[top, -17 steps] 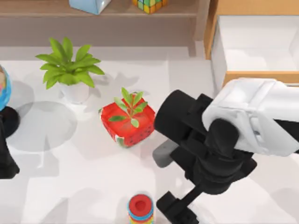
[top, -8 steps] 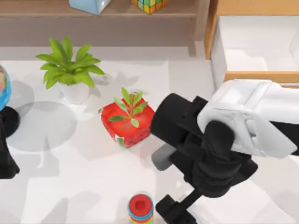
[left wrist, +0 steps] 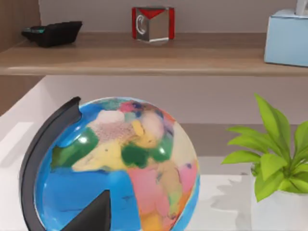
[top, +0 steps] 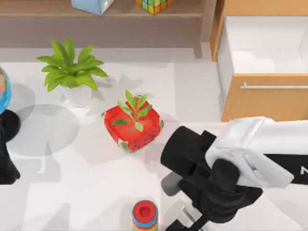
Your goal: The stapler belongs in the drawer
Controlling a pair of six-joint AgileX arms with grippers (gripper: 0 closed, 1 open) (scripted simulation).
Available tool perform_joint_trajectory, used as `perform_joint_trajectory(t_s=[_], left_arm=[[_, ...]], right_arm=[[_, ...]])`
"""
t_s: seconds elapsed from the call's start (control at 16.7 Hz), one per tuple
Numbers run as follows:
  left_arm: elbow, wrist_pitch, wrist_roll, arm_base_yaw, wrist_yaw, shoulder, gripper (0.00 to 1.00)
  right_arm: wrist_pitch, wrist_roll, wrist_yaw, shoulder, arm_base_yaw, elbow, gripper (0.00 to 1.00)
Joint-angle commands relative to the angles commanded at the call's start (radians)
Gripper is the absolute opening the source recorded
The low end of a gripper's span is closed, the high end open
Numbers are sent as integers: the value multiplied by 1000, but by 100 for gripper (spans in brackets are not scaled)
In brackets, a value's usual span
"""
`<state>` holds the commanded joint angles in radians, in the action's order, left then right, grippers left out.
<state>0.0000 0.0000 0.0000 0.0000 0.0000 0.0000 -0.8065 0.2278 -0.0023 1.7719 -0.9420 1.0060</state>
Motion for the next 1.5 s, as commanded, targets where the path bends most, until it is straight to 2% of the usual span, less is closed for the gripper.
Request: perform_joint_trajectory(t_s=[0.54,1.32,1.5], left_arm=[[0,0,0,0,0,0,100],[0,0,0,0,0,0,100],[0,0,0,0,0,0,100]], right_arm=[[49,3,-1,67,-1,21,100],[49,3,-1,67,-1,21,2],[49,3,-1,67,-1,21,0]])
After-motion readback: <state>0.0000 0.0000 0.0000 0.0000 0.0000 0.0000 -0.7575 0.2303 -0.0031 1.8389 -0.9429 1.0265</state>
